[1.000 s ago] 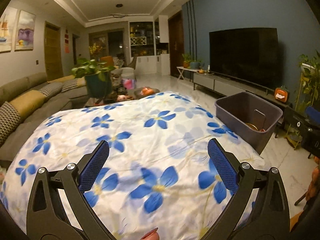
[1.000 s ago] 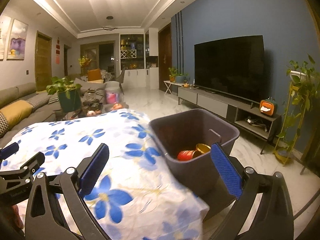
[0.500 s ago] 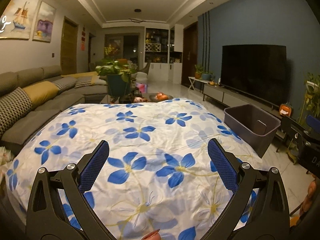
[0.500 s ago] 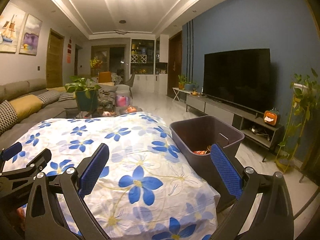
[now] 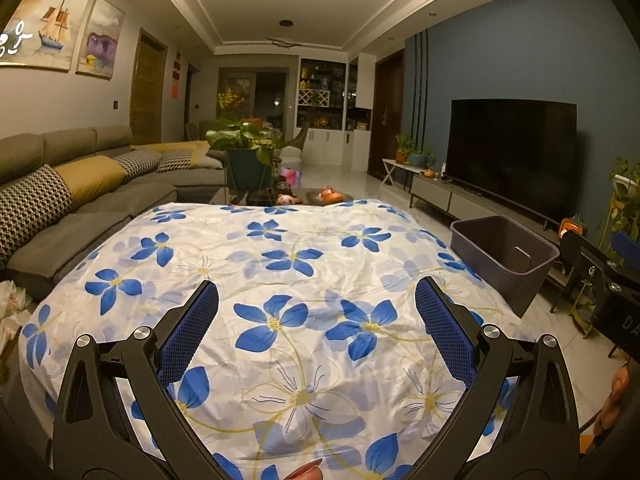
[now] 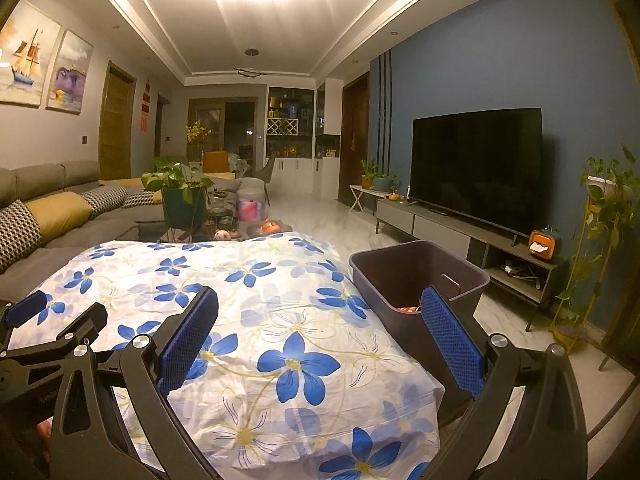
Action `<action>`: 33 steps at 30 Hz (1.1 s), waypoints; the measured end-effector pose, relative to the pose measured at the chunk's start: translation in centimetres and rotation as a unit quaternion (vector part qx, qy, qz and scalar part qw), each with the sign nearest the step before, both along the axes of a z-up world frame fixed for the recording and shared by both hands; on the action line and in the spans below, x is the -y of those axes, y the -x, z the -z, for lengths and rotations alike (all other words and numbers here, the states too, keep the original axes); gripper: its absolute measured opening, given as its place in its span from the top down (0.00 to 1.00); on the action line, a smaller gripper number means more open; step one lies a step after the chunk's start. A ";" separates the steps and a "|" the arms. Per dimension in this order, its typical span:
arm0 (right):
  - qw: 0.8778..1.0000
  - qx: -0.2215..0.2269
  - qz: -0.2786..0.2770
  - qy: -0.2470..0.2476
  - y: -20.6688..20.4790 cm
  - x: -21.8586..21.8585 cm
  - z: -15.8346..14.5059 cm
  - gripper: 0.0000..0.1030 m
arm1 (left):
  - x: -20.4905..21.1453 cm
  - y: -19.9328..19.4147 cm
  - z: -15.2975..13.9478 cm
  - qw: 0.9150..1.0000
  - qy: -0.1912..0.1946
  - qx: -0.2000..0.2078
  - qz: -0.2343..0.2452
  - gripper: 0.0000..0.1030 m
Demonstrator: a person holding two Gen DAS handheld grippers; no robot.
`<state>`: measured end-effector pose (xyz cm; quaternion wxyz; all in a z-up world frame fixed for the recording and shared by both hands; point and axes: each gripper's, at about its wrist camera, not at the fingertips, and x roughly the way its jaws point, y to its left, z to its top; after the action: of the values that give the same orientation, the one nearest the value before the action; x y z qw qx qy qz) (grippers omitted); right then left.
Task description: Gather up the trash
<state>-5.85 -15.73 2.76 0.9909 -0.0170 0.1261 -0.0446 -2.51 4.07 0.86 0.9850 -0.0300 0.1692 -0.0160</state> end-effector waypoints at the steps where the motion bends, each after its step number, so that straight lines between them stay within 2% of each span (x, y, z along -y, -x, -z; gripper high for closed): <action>1: 1.000 0.000 0.000 -0.001 0.0 0.0 0.0 0.05 | 0.0 0.1 0.0 1.000 0.001 0.000 0.000 0.06; 33: 1.000 0.003 0.000 -0.007 0.1 0.2 0.0 0.05 | 0.7 0.5 -1.0 1.000 0.000 0.008 0.005 0.06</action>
<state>-5.92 -15.90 2.75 0.9914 -0.0095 0.1232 -0.0439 -2.98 3.40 1.89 0.9862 -0.0288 0.1617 -0.0216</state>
